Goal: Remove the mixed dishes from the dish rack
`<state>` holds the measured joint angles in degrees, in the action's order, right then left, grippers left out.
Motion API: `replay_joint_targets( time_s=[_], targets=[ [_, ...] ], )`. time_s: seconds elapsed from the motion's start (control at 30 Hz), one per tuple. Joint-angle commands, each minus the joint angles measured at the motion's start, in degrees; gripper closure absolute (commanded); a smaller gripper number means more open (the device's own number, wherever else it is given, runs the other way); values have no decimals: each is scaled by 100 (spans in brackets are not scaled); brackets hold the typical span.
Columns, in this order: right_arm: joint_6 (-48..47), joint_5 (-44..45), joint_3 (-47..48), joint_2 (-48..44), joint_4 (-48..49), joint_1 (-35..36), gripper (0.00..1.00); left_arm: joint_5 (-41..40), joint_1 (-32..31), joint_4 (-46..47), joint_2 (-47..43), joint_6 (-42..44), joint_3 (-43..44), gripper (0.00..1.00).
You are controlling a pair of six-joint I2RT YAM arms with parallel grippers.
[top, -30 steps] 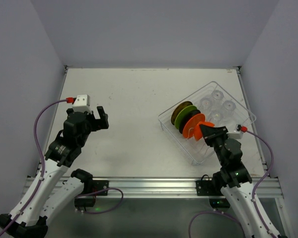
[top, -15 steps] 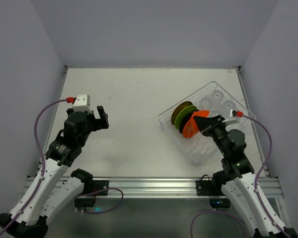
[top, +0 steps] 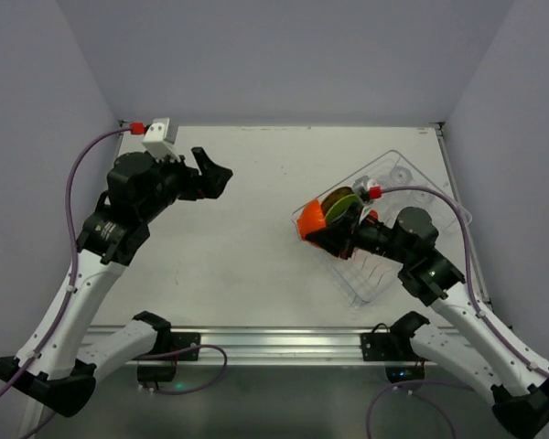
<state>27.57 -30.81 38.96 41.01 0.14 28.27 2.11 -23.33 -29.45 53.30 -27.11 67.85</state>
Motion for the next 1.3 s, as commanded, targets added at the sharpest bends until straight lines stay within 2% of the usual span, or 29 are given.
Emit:
replay_joint_targets(
  time_s=[0.0, 0.07, 0.2, 0.3, 0.47, 0.7, 0.77, 0.87, 1.0, 1.13, 1.27],
  targets=[
    [-1840, -628, 761, 239, -548, 1193, 100, 1169, -13, -69, 444, -277, 500, 0],
    [-2664, -262, 981, 564, -856, 1993, 100, 1108, -13, -157, 497, -312, 431, 0],
    [-4020, 617, 1359, 1144, -1253, 2892, 100, 1212, -13, -534, 690, -163, 272, 0],
    [-4830, 1039, 1632, 1663, -1604, 3333, 100, 1397, -13, -913, 884, -13, 220, 0],
    [-5849, 2008, 1817, 2453, -1834, 3939, 100, 1705, -57, -869, 831, -101, -245, 0],
    [-6404, 2596, 1773, 3016, -1394, 4230, 100, 1363, -198, -1045, 779, 48, -755, 0],
    [-6641, 3105, 1764, 3184, -1237, 4326, 100, 1292, -277, -1045, 805, 48, -817, 0],
    [-7002, 3853, 1615, 3509, -912, 4485, 100, 985, -584, -1150, 937, 4, -809, 0],
    [-7020, 4126, 1536, 3703, -648, 4547, 100, 432, -980, -1264, 1033, -66, -783, 2],
    [-7116, 4591, 1422, 3817, -270, 4652, 100, -78, -1340, -1388, 1217, -92, -756, 7],
    [-7310, 4935, 1492, 3967, -146, 4801, 100, -843, -1525, -1607, 1455, -92, -704, 21]
  ],
)
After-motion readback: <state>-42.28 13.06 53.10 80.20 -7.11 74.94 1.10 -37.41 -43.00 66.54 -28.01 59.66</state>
